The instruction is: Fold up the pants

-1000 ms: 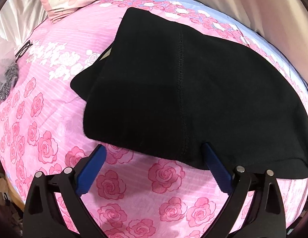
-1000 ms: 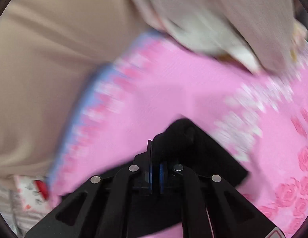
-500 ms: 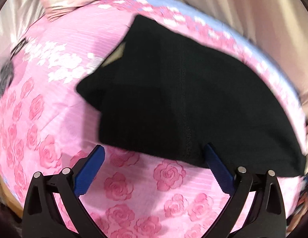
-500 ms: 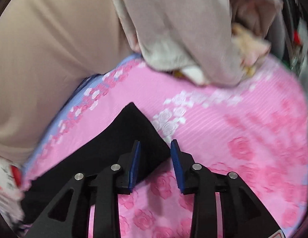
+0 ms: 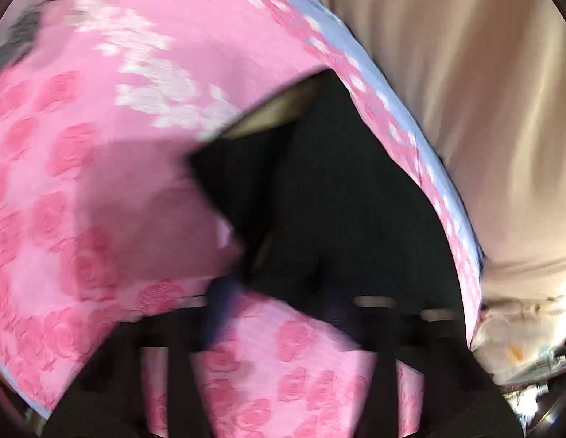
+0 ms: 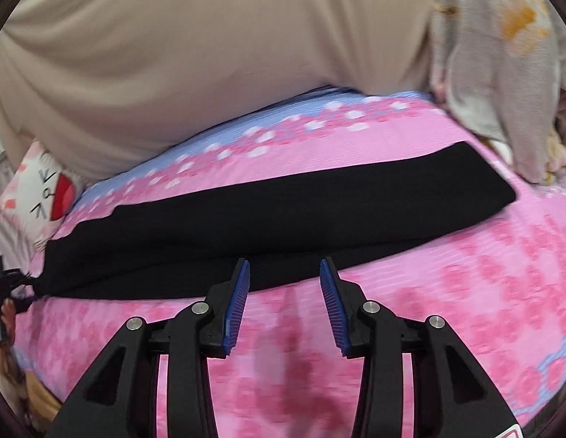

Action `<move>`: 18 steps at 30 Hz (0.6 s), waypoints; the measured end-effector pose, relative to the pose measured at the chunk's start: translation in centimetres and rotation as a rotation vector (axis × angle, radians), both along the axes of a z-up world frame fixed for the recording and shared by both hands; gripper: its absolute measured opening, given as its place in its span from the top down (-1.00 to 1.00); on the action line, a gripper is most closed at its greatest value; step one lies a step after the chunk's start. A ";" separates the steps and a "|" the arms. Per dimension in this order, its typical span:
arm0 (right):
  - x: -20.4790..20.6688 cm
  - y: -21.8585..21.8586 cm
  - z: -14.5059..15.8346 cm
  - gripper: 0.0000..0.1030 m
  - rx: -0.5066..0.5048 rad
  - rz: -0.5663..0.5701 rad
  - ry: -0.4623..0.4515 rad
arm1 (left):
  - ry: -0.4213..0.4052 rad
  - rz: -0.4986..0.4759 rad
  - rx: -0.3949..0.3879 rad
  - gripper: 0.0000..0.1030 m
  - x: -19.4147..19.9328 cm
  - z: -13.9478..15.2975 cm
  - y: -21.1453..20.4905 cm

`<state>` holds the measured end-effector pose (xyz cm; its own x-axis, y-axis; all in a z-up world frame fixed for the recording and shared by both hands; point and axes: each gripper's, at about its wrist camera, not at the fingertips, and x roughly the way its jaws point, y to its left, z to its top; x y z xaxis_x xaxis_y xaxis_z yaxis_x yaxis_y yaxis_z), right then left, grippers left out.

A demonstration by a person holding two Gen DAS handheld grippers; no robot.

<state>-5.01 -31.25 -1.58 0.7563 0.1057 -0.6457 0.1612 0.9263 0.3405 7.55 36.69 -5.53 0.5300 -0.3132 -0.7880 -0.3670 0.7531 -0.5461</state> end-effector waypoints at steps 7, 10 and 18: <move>1.7 3.3 0.8 0.22 -0.040 0.009 0.009 | -0.114 -0.074 0.028 0.68 2.5 5.7 1.2; 1.9 3.4 0.9 0.09 -0.040 -0.002 0.014 | -0.080 -0.048 0.084 0.69 2.9 5.9 2.9; 2.0 4.1 -1.0 0.05 -0.055 -0.004 0.104 | 0.031 -0.070 0.204 0.35 3.2 1.6 1.9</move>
